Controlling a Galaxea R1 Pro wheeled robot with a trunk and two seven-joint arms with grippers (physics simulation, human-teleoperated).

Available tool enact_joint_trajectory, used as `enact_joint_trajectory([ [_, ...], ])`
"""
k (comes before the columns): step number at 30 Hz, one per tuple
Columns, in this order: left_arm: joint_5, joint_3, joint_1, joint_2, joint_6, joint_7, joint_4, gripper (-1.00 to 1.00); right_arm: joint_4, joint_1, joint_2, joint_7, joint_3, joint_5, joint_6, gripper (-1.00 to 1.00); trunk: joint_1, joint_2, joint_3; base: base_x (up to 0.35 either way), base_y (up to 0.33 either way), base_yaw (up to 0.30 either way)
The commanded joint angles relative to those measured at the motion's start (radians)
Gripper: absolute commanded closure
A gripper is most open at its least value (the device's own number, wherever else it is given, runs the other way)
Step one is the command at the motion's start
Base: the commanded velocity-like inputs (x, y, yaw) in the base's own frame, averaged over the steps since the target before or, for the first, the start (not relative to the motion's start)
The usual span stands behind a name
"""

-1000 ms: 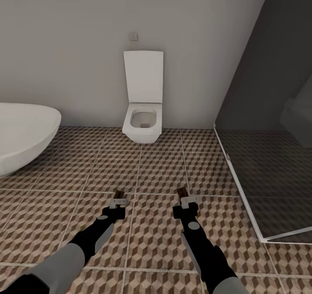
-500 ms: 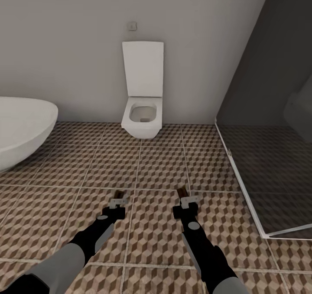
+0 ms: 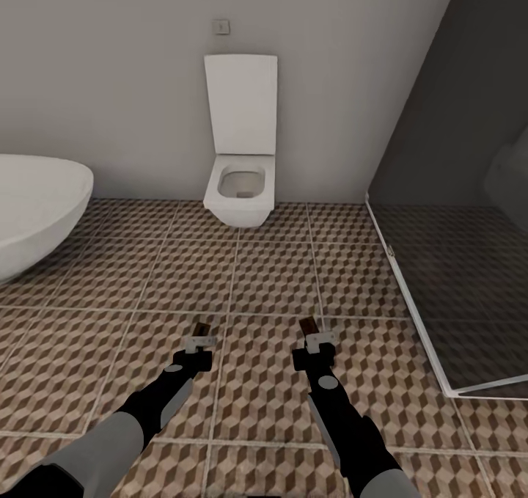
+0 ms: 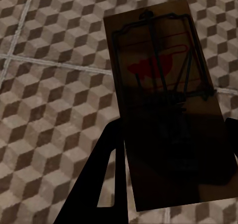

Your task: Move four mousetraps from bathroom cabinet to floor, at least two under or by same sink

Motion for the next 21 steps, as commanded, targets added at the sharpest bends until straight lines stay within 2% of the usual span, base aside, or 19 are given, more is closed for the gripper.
enact_joint_trajectory([
  [1,0.004,-0.009,0.000,0.001,0.005,0.010,-0.003,1.00,-0.001,0.000,0.000,-0.005,0.002,0.010,0.009,1.00,0.000,0.000,-0.002,0.000,0.000,0.000],
  [10,0.004,-0.009,0.000,0.001,0.004,0.009,-0.003,1.00,-0.001,0.000,0.000,-0.005,0.002,0.010,0.009,1.00,0.000,0.000,-0.010,0.021,0.014,0.000],
  [21,0.004,-0.009,0.000,0.001,0.004,0.008,-0.003,1.00,-0.001,0.000,0.000,-0.005,0.002,0.010,0.009,1.00,0.000,0.000,-0.010,0.234,0.152,0.000],
])
